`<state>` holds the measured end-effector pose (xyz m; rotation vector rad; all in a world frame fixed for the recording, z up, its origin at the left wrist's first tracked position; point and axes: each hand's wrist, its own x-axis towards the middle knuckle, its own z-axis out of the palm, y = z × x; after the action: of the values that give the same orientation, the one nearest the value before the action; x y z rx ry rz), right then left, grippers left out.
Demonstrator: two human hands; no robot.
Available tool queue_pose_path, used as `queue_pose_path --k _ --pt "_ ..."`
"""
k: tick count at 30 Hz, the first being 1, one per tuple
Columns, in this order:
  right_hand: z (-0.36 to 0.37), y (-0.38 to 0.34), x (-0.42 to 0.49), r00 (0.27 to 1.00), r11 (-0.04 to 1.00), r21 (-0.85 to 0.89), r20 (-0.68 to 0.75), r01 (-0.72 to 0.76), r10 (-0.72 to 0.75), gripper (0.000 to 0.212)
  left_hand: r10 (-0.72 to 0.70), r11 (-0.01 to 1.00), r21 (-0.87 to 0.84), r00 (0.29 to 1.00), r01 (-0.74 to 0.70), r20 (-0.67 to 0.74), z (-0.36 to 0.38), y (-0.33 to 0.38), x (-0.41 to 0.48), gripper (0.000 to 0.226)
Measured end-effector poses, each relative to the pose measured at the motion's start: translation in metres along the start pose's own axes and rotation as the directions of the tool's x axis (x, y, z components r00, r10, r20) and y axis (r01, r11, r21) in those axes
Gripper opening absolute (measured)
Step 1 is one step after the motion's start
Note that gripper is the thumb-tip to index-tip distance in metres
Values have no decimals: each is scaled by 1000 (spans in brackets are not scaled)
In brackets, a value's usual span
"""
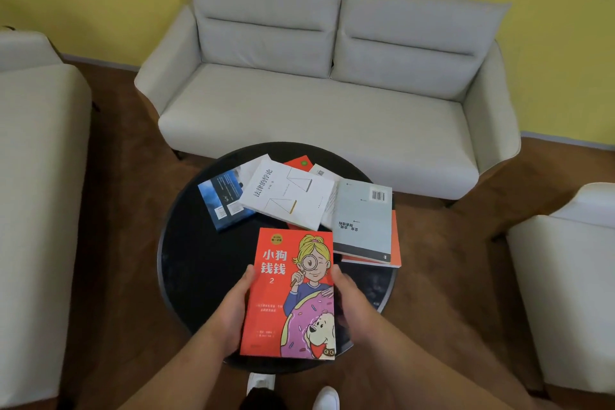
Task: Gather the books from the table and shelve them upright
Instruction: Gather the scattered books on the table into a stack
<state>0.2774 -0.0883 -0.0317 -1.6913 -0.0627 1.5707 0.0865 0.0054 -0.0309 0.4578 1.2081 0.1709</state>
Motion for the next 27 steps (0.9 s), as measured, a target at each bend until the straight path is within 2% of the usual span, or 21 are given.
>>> queue_pose_path --k 4,6,10,16,20,27 --pt "5 14 11 987 984 156 147 -87 64 76 -41 999 12 999 41 -34 -6 -5 3 76" --pt "13 18 16 985 953 281 157 -116 74 76 -48 997 59 999 49 -20 -7 -5 5 84" --pt "18 19 20 982 882 447 176 -148 75 74 -56 998 29 997 58 -55 -1 -6 8 77" --pt "18 19 20 978 889 425 183 -169 98 68 -50 998 27 997 52 -55 -4 -2 12 71" --pt "32 16 21 974 881 443 214 -166 76 75 -39 998 41 998 41 -48 -13 10 9 67" --pt "60 2 29 965 902 393 248 -181 85 71 1 996 85 994 8 -111 -34 34 7 63"
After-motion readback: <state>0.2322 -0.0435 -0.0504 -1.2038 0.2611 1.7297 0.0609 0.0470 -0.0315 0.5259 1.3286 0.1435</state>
